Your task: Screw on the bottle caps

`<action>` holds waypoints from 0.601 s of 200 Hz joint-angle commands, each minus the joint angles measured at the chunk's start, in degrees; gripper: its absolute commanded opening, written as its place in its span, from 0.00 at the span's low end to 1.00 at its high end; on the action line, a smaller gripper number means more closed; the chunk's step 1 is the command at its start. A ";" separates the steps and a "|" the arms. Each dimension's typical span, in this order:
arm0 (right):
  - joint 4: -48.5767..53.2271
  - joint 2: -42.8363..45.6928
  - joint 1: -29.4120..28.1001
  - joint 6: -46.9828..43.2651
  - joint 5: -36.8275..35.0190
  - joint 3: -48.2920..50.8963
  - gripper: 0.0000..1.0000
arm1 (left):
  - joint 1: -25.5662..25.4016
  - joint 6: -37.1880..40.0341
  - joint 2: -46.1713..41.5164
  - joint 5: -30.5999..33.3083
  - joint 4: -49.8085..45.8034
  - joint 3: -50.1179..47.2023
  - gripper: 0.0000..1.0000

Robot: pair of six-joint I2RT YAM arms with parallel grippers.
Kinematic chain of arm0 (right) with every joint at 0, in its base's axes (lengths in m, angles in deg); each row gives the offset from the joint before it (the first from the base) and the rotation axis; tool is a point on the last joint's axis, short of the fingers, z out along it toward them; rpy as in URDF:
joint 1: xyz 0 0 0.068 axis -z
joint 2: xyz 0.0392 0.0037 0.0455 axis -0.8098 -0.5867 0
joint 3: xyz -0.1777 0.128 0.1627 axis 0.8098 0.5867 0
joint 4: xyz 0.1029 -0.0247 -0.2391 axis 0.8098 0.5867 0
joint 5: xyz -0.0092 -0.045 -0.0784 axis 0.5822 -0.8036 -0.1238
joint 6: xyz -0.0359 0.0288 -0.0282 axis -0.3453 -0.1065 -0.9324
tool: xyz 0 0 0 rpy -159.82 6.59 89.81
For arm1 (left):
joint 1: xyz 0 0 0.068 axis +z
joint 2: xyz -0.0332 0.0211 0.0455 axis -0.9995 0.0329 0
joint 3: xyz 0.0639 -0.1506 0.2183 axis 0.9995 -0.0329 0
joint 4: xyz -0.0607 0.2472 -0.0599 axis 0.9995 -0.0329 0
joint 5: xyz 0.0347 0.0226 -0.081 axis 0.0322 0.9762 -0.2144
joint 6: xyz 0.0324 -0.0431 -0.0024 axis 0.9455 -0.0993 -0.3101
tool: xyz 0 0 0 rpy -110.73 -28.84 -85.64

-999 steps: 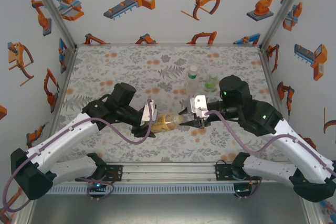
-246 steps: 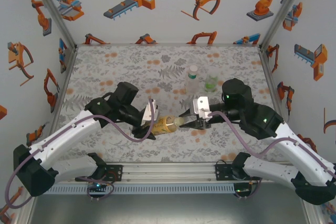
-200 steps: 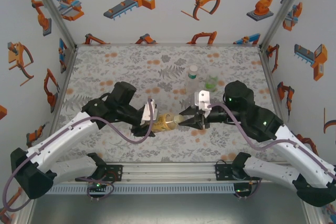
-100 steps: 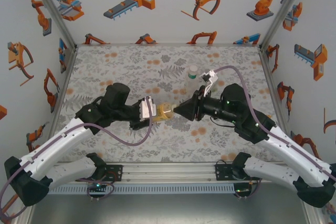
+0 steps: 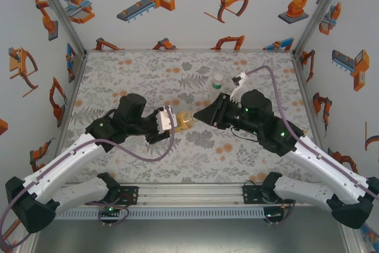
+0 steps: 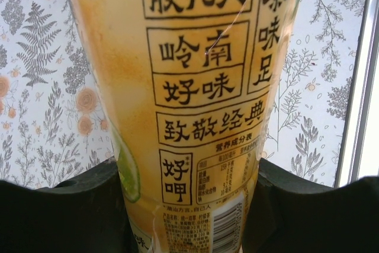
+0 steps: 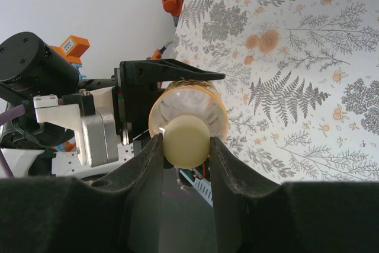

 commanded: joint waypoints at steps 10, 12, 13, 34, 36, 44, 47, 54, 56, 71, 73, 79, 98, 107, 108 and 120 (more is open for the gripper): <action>-2.43 2.65 -0.09 -5.26 -1.64 -0.27 0.32 | -0.29 0.47 -0.61 -3.80 2.06 -0.24 0.00; -2.36 2.84 -0.08 -5.84 -1.72 -0.30 0.33 | -0.28 0.49 -0.61 -3.93 2.02 -0.25 0.00; -2.33 2.89 -0.08 -6.30 -1.73 -0.34 0.34 | -0.31 0.49 -0.61 -4.04 2.08 -0.23 0.00; -2.47 5.19 -0.09 -14.69 -2.05 -0.68 0.45 | -0.28 0.99 -0.37 -6.35 1.41 -0.07 0.00; -2.52 5.32 -0.15 -15.47 -2.02 -0.65 0.45 | -0.21 1.10 -0.35 -6.63 1.28 0.00 0.00; -3.05 6.21 -0.10 -18.74 -1.70 -0.71 0.48 | -0.31 1.34 -0.09 -7.95 0.80 0.20 0.00; -3.34 6.54 -0.08 -20.11 -1.41 -0.70 0.48 | -0.30 1.43 -0.02 -8.46 0.62 0.30 0.00; -4.11 7.15 -0.10 -24.04 -0.39 -0.70 0.48 | -0.26 1.81 0.23 -9.67 0.07 0.52 0.00; -4.36 7.33 -0.09 -25.19 0.13 -0.63 0.48 | -0.25 1.88 0.30 -9.92 -0.06 0.56 0.00; -5.88 8.36 -0.10 -34.39 4.48 -0.42 0.48 | -0.27 2.36 0.83 -12.15 -1.11 1.05 0.00; -6.01 8.53 -0.09 -35.71 5.26 -0.38 0.48 | -0.32 2.45 0.91 -12.43 -1.26 1.09 0.00; -6.32 8.81 -0.15 -39.48 7.74 -0.28 0.48 | -0.30 2.74 1.10 -13.30 -1.61 1.14 0.00; -5.74 9.09 -0.07 -51.54 16.21 -0.53 0.48 | -0.26 3.54 1.41 -16.40 -2.77 1.57 0.00; -4.42 8.87 -0.04 -56.37 19.72 -1.13 0.49 | -0.30 3.74 1.67 -17.82 -3.22 1.70 0.00; -4.29 8.85 -0.06 -56.84 20.11 -1.28 0.49 | -0.27 3.78 1.76 -17.97 -3.26 1.71 0.00; -1.60 8.12 -0.10 -63.19 24.99 -2.65 0.49 | -0.27 4.45 2.43 -20.08 -4.57 2.14 0.00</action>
